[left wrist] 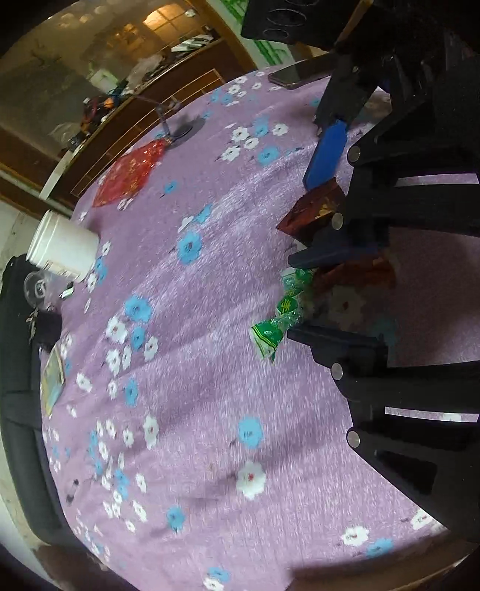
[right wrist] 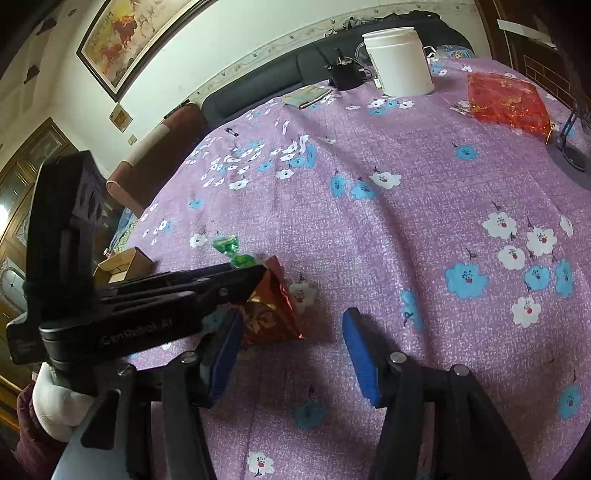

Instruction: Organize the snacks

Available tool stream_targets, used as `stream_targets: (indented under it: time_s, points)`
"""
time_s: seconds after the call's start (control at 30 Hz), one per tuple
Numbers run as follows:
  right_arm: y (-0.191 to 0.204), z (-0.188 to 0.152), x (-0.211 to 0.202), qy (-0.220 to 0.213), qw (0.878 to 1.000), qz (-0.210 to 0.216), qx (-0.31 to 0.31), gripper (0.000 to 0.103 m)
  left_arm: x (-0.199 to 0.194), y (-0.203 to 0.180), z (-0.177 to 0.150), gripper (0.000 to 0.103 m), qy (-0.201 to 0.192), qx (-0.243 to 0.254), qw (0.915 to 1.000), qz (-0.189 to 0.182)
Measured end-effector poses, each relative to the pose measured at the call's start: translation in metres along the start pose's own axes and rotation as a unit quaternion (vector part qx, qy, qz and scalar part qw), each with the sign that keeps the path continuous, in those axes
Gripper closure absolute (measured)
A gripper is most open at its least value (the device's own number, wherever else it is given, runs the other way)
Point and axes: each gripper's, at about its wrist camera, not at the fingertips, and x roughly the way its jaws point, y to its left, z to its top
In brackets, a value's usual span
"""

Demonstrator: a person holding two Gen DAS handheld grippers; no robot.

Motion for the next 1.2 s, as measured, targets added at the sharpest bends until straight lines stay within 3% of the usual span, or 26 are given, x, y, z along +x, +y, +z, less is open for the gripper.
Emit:
stream_targets:
  time_s: [0.27,0.57,0.67,0.8,0.93,1.07,1.1,1.17,1.2]
  points:
    - [-0.001,0.000,0.001,-0.006,1.000,0.006,0.001,0.041,-0.034,0.013,-0.014,0.076,-0.036,-0.023,0.9988,-0.025]
    - [0.004,-0.001,0.002,-0.010,1.000,0.018,-0.013,0.032,-0.088,0.017,-0.065,0.076,-0.080,-0.060,0.9912,-0.087]
    - [0.005,-0.004,0.001,-0.012,1.000,0.020,-0.018,0.031,-0.102,0.016,-0.087,0.076,-0.098,-0.064,0.9892,-0.089]
    - [0.012,-0.002,0.000,-0.011,1.000,-0.005,-0.027,0.031,-0.119,0.022,-0.113,0.076,-0.109,-0.072,0.9864,-0.099]
    - [0.030,0.004,0.003,-0.014,0.999,-0.028,-0.045,0.031,-0.121,0.027,-0.125,0.076,-0.102,-0.076,0.9886,-0.081]
    - [0.050,0.014,0.029,0.003,0.995,-0.065,-0.074,0.031,-0.122,0.033,-0.134,0.076,-0.101,-0.084,0.9880,-0.081]
    - [0.054,0.015,0.037,0.012,0.993,-0.076,-0.086,0.034,-0.122,0.033,-0.136,0.076,-0.100,-0.085,0.9879,-0.082]
    - [0.059,0.013,0.046,0.021,0.989,-0.105,-0.102,0.062,-0.122,0.033,-0.137,0.076,-0.097,-0.083,0.9885,-0.080]
    - [0.061,0.012,0.046,0.021,0.988,-0.110,-0.109,0.066,-0.122,0.031,-0.137,0.075,-0.095,-0.081,0.9891,-0.078]
